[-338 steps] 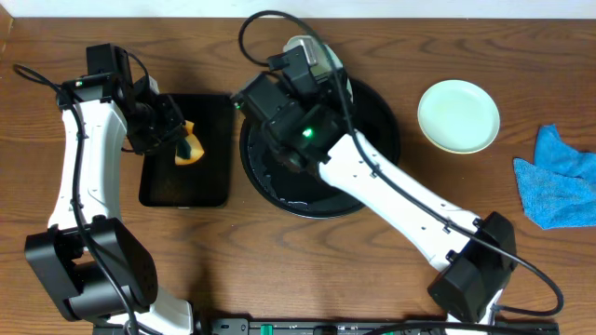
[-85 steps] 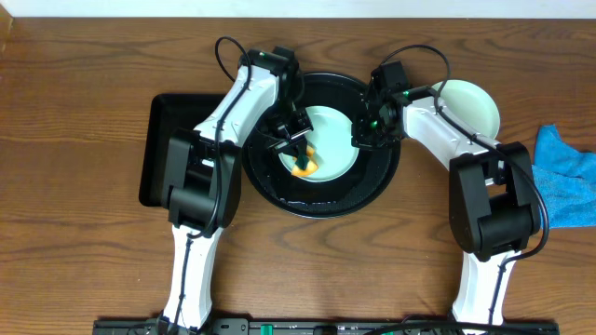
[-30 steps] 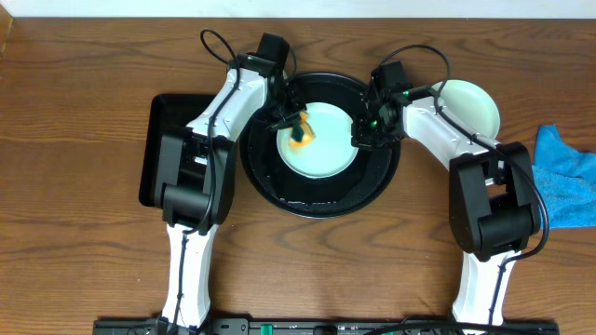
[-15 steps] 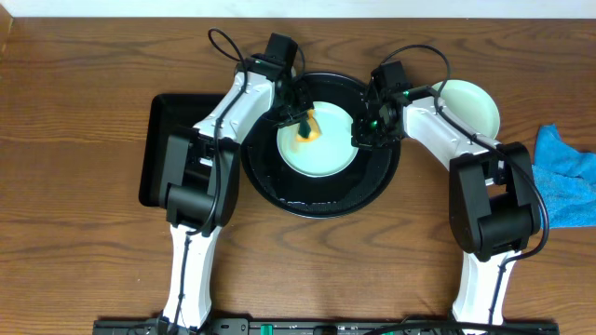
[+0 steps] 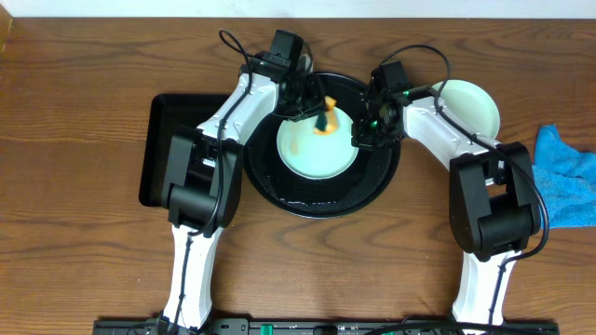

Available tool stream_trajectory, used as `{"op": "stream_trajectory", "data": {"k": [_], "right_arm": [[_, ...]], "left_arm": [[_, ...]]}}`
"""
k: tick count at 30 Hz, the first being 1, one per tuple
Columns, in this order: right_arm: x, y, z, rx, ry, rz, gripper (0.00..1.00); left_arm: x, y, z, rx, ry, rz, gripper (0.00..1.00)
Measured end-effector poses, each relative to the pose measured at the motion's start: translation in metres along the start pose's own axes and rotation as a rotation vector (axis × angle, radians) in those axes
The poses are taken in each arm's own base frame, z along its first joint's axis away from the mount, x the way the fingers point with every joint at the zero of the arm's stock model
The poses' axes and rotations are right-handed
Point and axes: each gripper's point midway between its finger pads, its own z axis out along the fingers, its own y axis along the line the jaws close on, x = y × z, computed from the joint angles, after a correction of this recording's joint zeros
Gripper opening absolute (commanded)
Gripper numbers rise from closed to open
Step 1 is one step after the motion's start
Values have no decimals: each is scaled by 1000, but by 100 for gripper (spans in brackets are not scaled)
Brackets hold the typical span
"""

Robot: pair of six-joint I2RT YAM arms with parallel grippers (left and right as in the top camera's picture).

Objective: Clean dirty plates on tray and stack at the side
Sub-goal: 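Scrub the green plate held by the right gripper with the left sponge, then scrub the near rim of the green plate with the left sponge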

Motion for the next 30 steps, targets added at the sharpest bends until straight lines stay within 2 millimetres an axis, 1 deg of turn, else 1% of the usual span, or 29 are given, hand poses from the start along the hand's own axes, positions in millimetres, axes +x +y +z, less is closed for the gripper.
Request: {"op": "stream_trajectory", "data": {"k": [2,4,7,9,12,13,14,15,17,18,20,23,26,30], "right_arm": [[0,0,0,0,0,0,1],[0,0,0,0,0,0,1],[0,0,0,0,0,0,1],[0,0,0,0,1,0,1],[0,0,0,0,0,0,1],[0,0,0,0,0,0,1],[0,0,0,0,0,0,1],[0,0,0,0,0,0,1],[0,0,0,0,1,0,1],[0,0,0,0,0,0,1],[0,0,0,0,1,0,1],[0,0,0,0,1,0,1],[0,0,0,0,1,0,1],[0,0,0,0,1,0,1]], "left_arm": [[4,-9,-2,54,35,0,8],[7,-14,-9,90,57,-1,7],[13,-9,-30,79,90,-39,7],[20,-3,-57,38,101,-70,7],[38,9,-104,-83,101,-109,7],[43,11,-122,-128,89,-113,7],[50,13,-135,-169,86,-118,7],[58,14,-147,-205,89,-119,7],[77,17,-162,-267,120,-119,7],[86,19,-164,-293,145,-120,7],[102,26,-163,-340,204,-122,8],[132,41,-153,-400,321,-126,8],[160,53,-137,-401,432,-119,8],[176,59,-112,-328,481,-101,8]]}}
